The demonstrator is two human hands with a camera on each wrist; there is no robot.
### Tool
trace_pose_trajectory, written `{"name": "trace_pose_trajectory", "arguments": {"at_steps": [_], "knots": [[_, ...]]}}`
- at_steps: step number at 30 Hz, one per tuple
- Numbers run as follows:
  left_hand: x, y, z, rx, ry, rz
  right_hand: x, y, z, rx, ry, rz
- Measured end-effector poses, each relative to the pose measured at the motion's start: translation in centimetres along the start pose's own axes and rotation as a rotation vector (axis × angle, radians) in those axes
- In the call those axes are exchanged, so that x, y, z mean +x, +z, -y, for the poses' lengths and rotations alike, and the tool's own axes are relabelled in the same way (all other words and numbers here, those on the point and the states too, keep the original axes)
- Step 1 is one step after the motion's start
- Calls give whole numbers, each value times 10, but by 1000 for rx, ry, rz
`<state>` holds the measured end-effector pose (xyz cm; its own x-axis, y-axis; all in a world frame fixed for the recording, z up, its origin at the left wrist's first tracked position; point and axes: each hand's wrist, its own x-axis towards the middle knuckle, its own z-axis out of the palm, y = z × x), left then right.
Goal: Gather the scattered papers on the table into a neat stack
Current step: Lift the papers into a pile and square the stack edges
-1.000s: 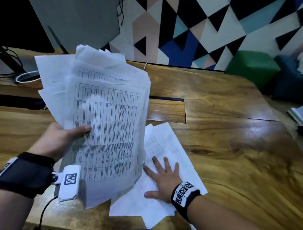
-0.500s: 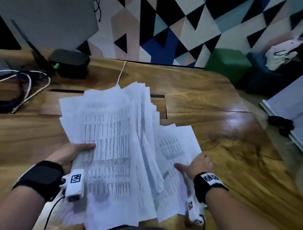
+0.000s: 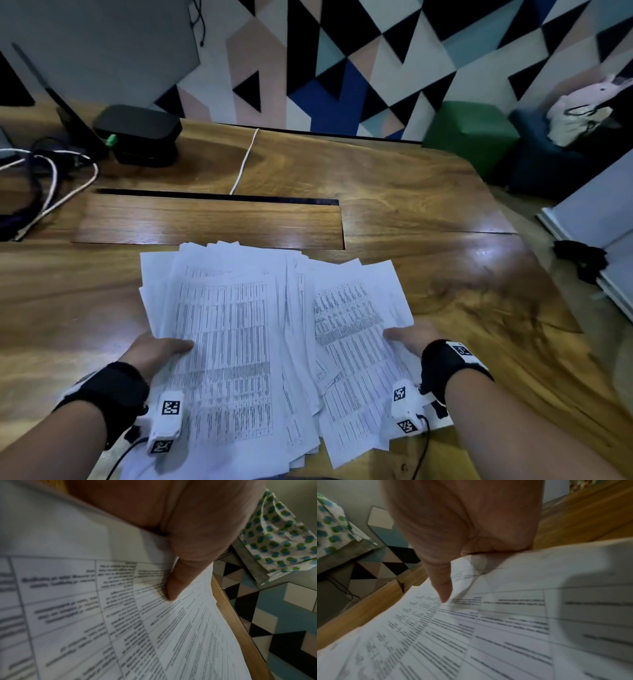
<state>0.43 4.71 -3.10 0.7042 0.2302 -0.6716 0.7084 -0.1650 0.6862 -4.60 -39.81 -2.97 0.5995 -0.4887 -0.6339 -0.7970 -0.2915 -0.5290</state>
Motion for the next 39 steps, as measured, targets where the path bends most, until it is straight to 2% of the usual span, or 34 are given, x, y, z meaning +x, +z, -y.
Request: {"name": "trace_pose_trajectory", "arguments": {"at_steps": [4,7,10,12,14,15,19,22,26,29,31,35,37,39], "knots": [[1,0,-1,1,3,16,2,9,17,161,-23,142],[2,0,0,-9,5,27,-8,34,23,176,-34,207],[-1,0,0,-15,16,39,-14,49,23,50,-131,115],[-6,0,-1,-30,12,59,-17,32,29,40,-239,-11],[-9,0,-2,-45,15,67,-22,4,41,158,-329,-118],[-9,0,-2,-48,25,65,-28,-12,50,253,-367,-121],[2,0,4,-47,63,42,-48,-61,84,684,-449,-31],[9,2,9,-51,78,45,-45,-56,99,845,-370,108],[10,8,13,-62,83,89,-53,4,103,629,-187,238],[4,13,8,-79,63,131,-57,53,93,488,-108,347],[2,14,3,-70,40,137,-52,82,84,311,-166,333],[0,18,0,-211,19,128,-51,114,69,-216,-351,91],[-7,22,-2,-238,57,171,-54,119,64,-407,-398,53],[-12,25,-2,-162,120,200,-53,118,56,-587,-457,72]]}}
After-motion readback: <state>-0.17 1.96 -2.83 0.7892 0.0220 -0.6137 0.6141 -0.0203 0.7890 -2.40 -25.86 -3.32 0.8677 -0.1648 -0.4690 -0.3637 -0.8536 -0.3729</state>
